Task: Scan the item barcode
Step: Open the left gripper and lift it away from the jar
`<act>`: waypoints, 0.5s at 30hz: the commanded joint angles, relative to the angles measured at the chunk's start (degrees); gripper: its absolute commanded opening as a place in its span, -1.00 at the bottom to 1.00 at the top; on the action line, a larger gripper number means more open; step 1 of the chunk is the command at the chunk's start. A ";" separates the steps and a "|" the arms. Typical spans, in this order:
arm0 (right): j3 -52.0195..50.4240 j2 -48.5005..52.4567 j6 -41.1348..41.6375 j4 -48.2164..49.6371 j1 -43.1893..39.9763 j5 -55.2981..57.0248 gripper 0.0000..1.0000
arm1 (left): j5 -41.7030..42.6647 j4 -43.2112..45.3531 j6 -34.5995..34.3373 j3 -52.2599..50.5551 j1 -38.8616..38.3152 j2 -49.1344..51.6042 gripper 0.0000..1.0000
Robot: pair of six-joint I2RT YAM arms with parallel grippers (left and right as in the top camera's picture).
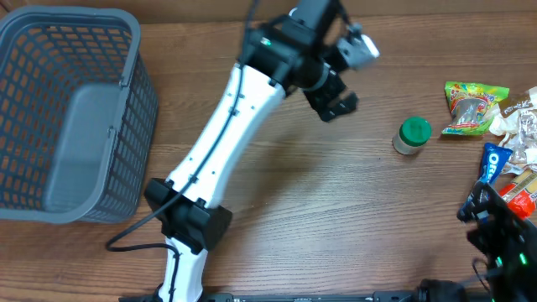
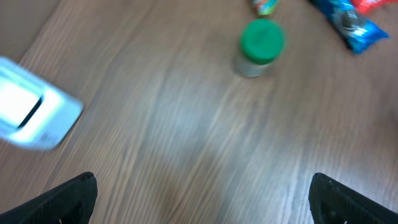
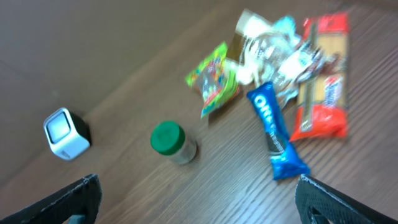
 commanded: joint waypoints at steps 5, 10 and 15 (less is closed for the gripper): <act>-7.96 13.57 4.09 11.34 0.28 -5.09 1.00 | 3.93 -1.14 -3.82 0.04 9.09 -6.60 1.00; -8.24 29.75 1.29 18.34 0.28 -8.31 1.00 | 2.64 -3.37 -3.61 0.04 10.51 -9.84 0.99; -8.24 44.19 0.11 24.26 0.28 -10.78 1.00 | -2.91 -6.14 -3.85 0.04 10.56 -12.52 1.00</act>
